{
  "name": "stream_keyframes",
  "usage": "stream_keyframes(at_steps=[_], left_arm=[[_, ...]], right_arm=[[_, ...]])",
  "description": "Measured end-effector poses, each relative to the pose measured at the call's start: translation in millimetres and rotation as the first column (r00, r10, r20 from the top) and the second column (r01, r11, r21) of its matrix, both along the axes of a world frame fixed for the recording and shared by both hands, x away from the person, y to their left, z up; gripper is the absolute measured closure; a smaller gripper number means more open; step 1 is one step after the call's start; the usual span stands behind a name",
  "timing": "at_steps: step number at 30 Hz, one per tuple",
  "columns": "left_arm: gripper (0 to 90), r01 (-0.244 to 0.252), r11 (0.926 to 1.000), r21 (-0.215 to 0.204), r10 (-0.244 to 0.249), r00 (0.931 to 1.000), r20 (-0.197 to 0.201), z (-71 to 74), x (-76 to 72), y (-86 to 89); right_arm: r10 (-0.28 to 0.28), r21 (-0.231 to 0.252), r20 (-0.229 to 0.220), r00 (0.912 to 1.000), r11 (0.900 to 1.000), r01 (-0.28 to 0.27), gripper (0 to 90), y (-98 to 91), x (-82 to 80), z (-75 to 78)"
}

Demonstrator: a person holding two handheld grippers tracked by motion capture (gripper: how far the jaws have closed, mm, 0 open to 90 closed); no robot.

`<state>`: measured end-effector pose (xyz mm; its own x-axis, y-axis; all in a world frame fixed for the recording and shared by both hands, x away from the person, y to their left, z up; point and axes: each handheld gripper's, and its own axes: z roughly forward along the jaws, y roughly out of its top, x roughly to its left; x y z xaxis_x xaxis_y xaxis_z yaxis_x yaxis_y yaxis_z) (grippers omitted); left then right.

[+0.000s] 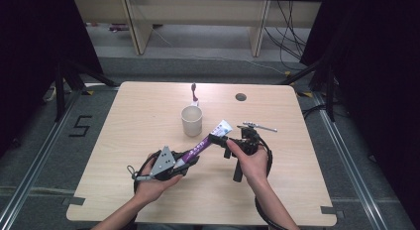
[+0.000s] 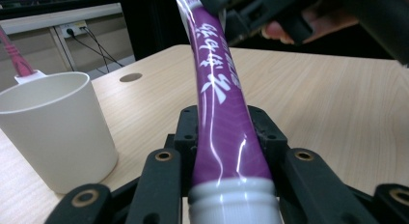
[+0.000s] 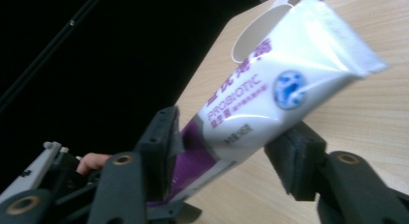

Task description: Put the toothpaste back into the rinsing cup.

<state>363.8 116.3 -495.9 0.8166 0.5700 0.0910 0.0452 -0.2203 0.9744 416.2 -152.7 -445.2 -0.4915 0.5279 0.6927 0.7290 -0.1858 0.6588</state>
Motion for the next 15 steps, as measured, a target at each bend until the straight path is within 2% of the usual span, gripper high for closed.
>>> stream_keyframes(at_steps=[2, 3, 4, 6, 7, 8, 9, 10, 11, 12, 13, 14, 15], left_arm=[[69.1, -0.001, 1.0, 0.001, 0.001, 1.0, -0.003, -1.9, -0.5, -1.4], [69.1, -0.005, 1.0, 0.004, 0.005, 1.0, -0.005, -2.1, -1.1, -1.7], [69.2, -0.007, 0.9999, 0.011, 0.007, 1.0, -0.003, -1.9, -1.5, -2.0], [69.2, -0.005, 0.9999, 0.015, 0.005, 1.0, 0.0, -1.5, -1.5, -2.6], [69.2, -0.006, 0.9998, 0.019, 0.006, 1.0, 0.002, -1.4, -1.7, -3.0], [69.3, -0.005, 0.9996, 0.026, 0.004, 1.0, 0.005, -1.4, -1.9, -3.5], [69.2, -0.001, 0.9997, 0.023, 0.001, 1.0, 0.008, -2.1, -1.7, -4.5], [69.2, 0.0, 0.9997, 0.026, 0.0, 1.0, 0.008, -2.3, -1.8, -5.2], [69.2, -0.001, 0.9995, 0.033, 0.0, 1.0, 0.006, -2.3, -2.2, -6.1], [68.9, -0.001, 0.9995, 0.033, 0.001, 1.0, 0.006, -2.4, -2.3, -6.4], [68.8, -0.002, 0.9995, 0.033, 0.002, 1.0, 0.003, -2.5, -2.2, -7.1], [68.6, 0.006, 0.9997, 0.022, -0.006, 0.9999, 0.012, -3.4, -1.1, -8.4], [68.2, 0.0, 0.9993, 0.038, 0.0, 1.0, 0.006, -2.7, -1.9, -8.1]], right_arm=[[0.002, -0.005, 0.005, 1.0, 1.0, -0.002, 52.8, 0.8, 0.1, 1.9], [0.011, 0.012, -0.009, 0.9999, 0.9999, -0.011, 53.1, 1.7, -1.1, 3.7], [0.01, 0.005, 0.014, 0.9998, 0.9999, -0.011, 53.5, 1.8, 0.0, 3.0], [0.005, 0.015, 0.018, 0.9998, 0.9999, -0.005, 55.7, 2.0, 0.2, 3.1], [-0.006, 0.024, 0.007, 1.0, 0.9997, 0.006, 57.2, 2.1, -0.4, 3.6], [-0.004, 0.034, 0.019, 0.9998, 0.9994, 0.004, 59.8, 1.5, 0.4, 2.7], [-0.01, 0.052, 0.01, 0.9999, 0.9986, 0.01, 64.9, 1.4, -1.2, 4.8], [-0.01, 0.052, 0.01, 0.9999, 0.9986, 0.01, 64.9, 1.4, -1.2, 4.8], [-0.008, 0.056, 0.029, 0.9995, 0.9984, 0.006, 67.1, 0.9, -1.0, 4.7], [-0.007, 0.071, -0.004, 1.0, 0.9974, 0.007, 69.5, 1.9, -3.8, 8.6], [-0.01, 0.064, 0.006, 0.9999, 0.9979, 0.01, 70.5, 2.0, -3.8, 9.0], [-0.007, 0.055, 0.043, 0.9991, 0.9985, 0.005, 72.1, 1.8, -2.8, 9.2], [0.001, 0.071, 0.008, 1.0, 0.9975, -0.002, 73.3, 2.8, -5.1, 12.3]])
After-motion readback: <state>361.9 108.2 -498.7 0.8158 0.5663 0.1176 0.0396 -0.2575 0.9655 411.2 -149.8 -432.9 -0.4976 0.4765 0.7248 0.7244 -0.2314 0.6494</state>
